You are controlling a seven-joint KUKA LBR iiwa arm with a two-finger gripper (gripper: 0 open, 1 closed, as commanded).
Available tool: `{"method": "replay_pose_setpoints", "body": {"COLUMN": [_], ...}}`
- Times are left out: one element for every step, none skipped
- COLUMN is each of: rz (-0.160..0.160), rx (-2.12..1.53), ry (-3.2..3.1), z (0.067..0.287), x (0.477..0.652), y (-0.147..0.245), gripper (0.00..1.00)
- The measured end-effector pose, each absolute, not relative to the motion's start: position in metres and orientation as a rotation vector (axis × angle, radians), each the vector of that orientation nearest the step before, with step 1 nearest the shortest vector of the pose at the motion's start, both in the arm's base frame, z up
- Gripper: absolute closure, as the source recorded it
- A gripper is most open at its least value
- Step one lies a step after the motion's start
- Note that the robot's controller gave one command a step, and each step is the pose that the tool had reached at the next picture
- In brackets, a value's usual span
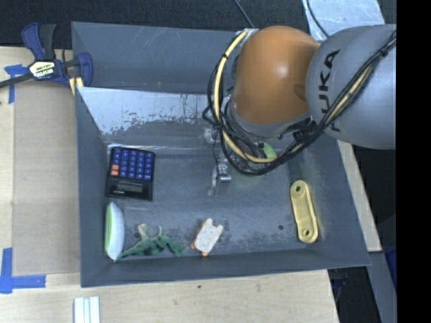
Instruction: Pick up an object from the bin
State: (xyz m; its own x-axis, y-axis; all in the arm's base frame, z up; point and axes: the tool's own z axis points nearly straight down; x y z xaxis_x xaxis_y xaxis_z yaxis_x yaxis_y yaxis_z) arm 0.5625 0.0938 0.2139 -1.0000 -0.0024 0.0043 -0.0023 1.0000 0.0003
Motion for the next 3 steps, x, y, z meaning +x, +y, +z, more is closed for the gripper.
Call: {"method": "replay_pose_setpoints", "body": {"rz": [-0.001, 0.0, -0.001], "rx": [0.0, 0.669, 0.596], "ry": [-3.145, -3.075, -3.093], "z": [0.218, 0.107, 0.16], "x": [0.564, 0.515, 0.483], "y": [0.093, 0.092, 0.101], "gripper": [0.0, 0.0, 0.0]}}
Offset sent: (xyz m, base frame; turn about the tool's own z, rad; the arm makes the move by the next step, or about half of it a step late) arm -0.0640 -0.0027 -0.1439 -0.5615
